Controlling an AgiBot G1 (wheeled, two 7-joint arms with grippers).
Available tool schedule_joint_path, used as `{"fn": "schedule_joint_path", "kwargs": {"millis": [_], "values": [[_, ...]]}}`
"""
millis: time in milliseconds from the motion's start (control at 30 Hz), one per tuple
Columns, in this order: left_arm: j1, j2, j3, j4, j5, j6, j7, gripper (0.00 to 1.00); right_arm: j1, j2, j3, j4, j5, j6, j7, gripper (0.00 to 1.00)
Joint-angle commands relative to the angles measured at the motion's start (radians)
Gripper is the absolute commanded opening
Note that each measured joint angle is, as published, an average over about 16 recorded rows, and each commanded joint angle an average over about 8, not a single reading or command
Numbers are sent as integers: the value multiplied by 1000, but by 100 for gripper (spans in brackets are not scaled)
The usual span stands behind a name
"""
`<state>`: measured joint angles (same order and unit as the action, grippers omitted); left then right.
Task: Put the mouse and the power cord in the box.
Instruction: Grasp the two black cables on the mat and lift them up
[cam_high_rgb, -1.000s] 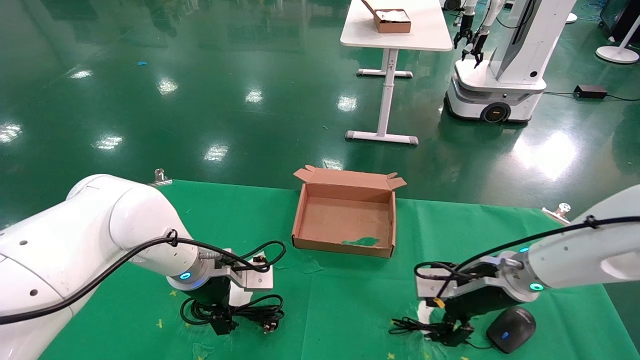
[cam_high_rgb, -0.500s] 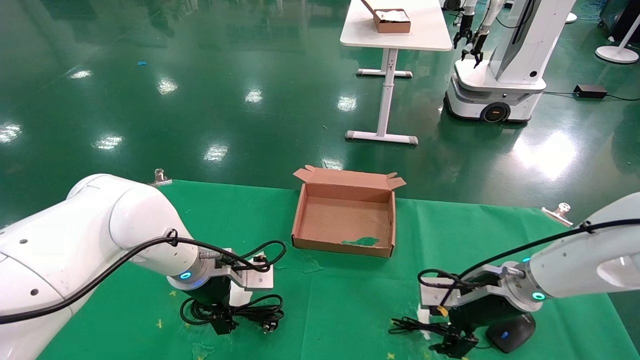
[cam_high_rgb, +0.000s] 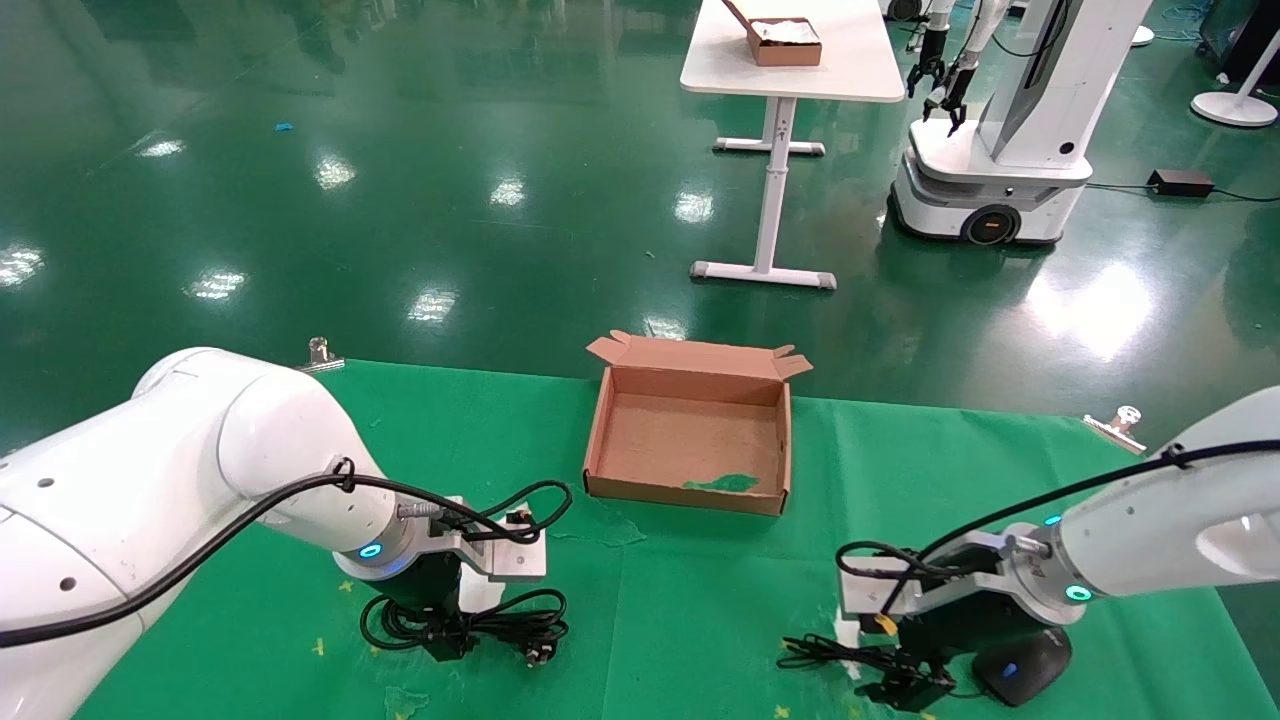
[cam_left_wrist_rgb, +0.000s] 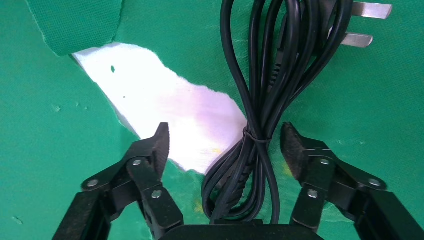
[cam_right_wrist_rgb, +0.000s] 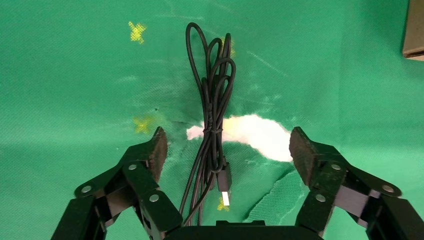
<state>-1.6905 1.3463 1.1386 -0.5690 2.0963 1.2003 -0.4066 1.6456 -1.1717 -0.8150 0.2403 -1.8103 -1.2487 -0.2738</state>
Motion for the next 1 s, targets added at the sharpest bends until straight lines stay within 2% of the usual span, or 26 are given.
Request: {"fn": "schedule_joint_path", "kwargs": {"millis": [33, 1000], "values": [[0, 0, 0, 0, 0, 0, 0, 0, -1, 1, 0, 3, 0, -1, 0, 0], [-13, -12, -12, -25, -16, 3, 3, 0, 9, 17, 7, 14, 9, -4, 2, 0]]}}
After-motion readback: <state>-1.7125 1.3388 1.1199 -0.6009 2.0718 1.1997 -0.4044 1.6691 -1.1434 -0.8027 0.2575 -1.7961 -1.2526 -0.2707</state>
